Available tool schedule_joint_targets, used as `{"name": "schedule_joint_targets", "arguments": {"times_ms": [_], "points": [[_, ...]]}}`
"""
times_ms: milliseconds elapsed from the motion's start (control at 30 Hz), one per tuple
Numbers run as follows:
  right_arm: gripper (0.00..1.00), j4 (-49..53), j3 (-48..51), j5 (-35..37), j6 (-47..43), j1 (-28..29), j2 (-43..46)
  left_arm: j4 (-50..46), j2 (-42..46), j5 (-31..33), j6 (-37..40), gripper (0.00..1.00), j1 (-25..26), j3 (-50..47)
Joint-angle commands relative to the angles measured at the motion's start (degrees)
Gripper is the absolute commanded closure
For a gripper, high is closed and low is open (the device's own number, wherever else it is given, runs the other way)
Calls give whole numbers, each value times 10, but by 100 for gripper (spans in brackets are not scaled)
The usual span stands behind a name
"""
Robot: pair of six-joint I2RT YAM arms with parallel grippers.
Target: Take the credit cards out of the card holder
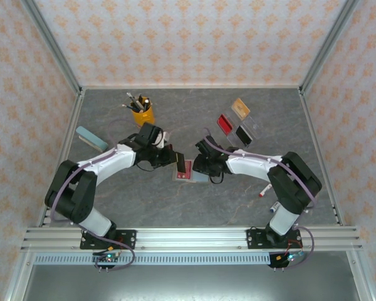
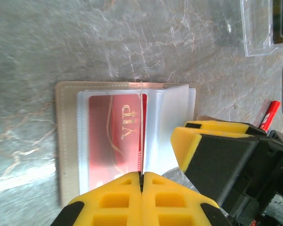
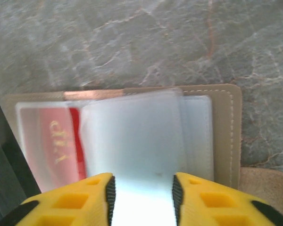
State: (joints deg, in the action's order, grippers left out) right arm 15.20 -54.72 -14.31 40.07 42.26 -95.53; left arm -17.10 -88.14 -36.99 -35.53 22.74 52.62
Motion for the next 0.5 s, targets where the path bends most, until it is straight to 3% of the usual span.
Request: {"name": "schedule_joint_targets", "arguments": {"times_ms": [0,233,467], "points": [[52,-37,4,-40,-10,-5,45,-27,31,3,24,100,-16,-16],[29,-173,29,-190,6,-30,52,22,82,-91,-11,100,-53,-31],[20,-282,25,-299,53,-62,38,76,115,-177,-64,100,-78,-34]]}}
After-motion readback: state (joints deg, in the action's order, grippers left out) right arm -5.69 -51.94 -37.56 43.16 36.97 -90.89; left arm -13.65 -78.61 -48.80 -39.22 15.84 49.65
